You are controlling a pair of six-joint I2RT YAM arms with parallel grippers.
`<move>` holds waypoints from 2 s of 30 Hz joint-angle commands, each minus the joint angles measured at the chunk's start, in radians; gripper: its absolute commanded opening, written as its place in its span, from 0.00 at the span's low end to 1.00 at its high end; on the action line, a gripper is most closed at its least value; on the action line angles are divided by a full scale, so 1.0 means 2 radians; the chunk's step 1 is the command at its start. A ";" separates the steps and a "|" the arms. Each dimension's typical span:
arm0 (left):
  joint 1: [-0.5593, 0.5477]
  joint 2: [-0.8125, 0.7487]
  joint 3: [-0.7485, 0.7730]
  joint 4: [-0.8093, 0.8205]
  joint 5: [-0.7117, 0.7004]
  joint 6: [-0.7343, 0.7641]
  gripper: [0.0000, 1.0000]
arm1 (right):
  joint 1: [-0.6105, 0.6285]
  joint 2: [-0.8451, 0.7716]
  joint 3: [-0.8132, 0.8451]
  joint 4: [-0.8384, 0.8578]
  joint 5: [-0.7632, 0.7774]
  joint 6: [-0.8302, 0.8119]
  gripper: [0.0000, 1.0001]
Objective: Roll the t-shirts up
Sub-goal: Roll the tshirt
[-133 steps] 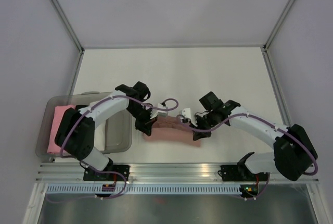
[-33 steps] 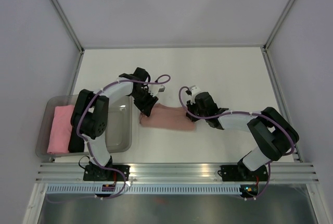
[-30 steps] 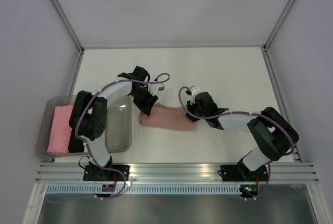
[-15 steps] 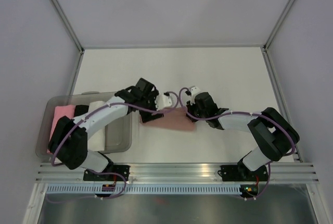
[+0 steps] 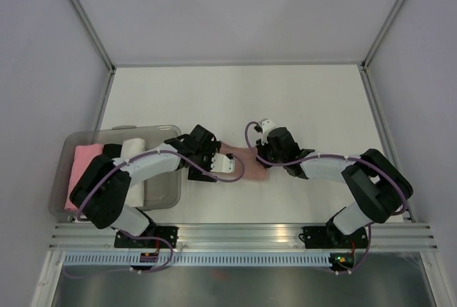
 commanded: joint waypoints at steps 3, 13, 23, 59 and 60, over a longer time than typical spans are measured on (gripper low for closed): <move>0.000 0.043 -0.001 0.021 0.010 0.028 0.86 | 0.002 -0.021 0.003 0.000 -0.024 -0.028 0.14; 0.010 0.039 0.046 -0.065 0.077 -0.021 0.02 | 0.001 -0.185 -0.003 -0.072 -0.100 -0.214 0.45; 0.057 0.068 0.120 -0.186 0.176 -0.061 0.02 | 0.071 -0.235 -0.010 -0.234 -0.133 -0.408 0.61; 0.084 0.091 0.139 -0.304 0.215 0.056 0.22 | -0.008 -0.044 0.112 -0.430 -0.325 -0.500 0.02; 0.084 0.095 0.141 -0.303 0.211 0.055 0.24 | -0.012 -0.026 0.119 -0.434 -0.336 -0.498 0.02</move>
